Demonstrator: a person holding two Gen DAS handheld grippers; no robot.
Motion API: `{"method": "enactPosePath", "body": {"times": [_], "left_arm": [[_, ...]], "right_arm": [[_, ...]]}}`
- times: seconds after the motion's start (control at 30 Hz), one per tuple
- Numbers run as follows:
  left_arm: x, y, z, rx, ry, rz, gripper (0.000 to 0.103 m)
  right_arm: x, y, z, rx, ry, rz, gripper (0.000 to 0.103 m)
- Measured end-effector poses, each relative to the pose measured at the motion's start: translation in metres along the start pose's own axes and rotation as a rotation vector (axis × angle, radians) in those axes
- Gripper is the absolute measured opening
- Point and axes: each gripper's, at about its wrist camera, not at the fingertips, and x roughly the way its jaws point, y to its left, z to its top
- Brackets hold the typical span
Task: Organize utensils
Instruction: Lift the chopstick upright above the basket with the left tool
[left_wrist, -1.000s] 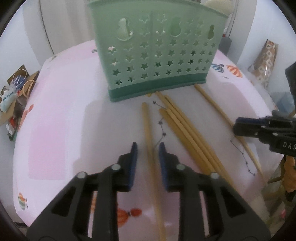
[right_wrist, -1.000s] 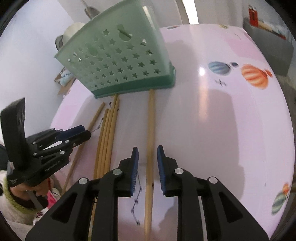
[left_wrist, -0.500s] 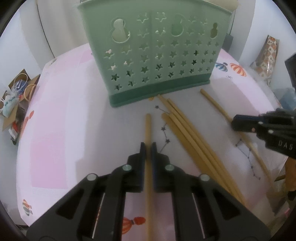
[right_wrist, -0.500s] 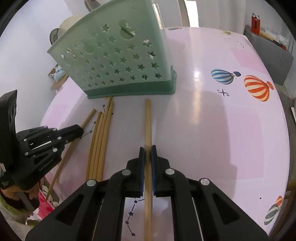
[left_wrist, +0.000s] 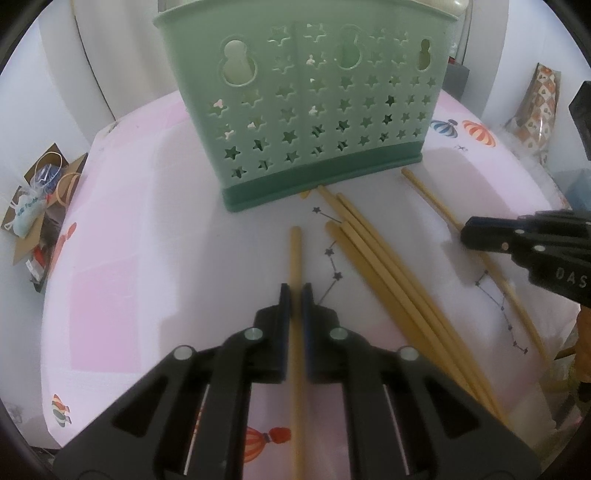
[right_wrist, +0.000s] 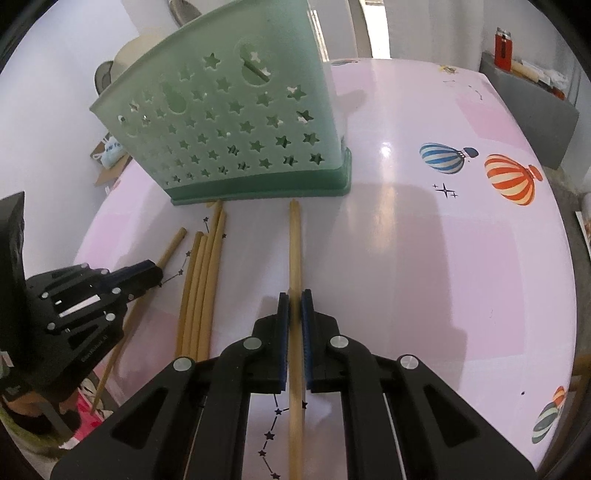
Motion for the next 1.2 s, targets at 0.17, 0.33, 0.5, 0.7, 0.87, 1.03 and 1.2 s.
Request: {"method": "enactPosePath", "body": {"times": [0.17,0.33,0.5,0.7,0.87,1.03,1.2], "left_arm": [[0.001,0.001,0.001,0.005,-0.001,0.001,0.005],[0.001,0.000,0.001,0.009,-0.002,0.004,0.005],[0.001,0.000,0.001,0.009,-0.001,0.005,0.005],[0.001,0.001,0.001,0.013,-0.002,0.010,0.005],[0.001,0.001,0.002,0.012,-0.004,0.013,0.005],[0.002,0.003,0.002,0.011,-0.007,0.013,0.005],[0.002,0.005,0.003,0.009,-0.006,0.019,0.005]], "right_arm": [[-0.004,-0.004,0.000,0.024,-0.010,0.003,0.007],[-0.007,-0.007,0.003,0.035,-0.017,0.002,0.007],[-0.007,-0.009,0.005,0.039,-0.017,0.002,0.007],[-0.007,-0.010,0.006,0.042,-0.016,0.006,0.007],[-0.006,-0.011,0.006,0.047,-0.015,0.007,0.007],[-0.006,-0.013,0.005,0.056,-0.013,0.009,0.007],[-0.006,-0.014,0.005,0.066,-0.013,0.015,0.007]]}}
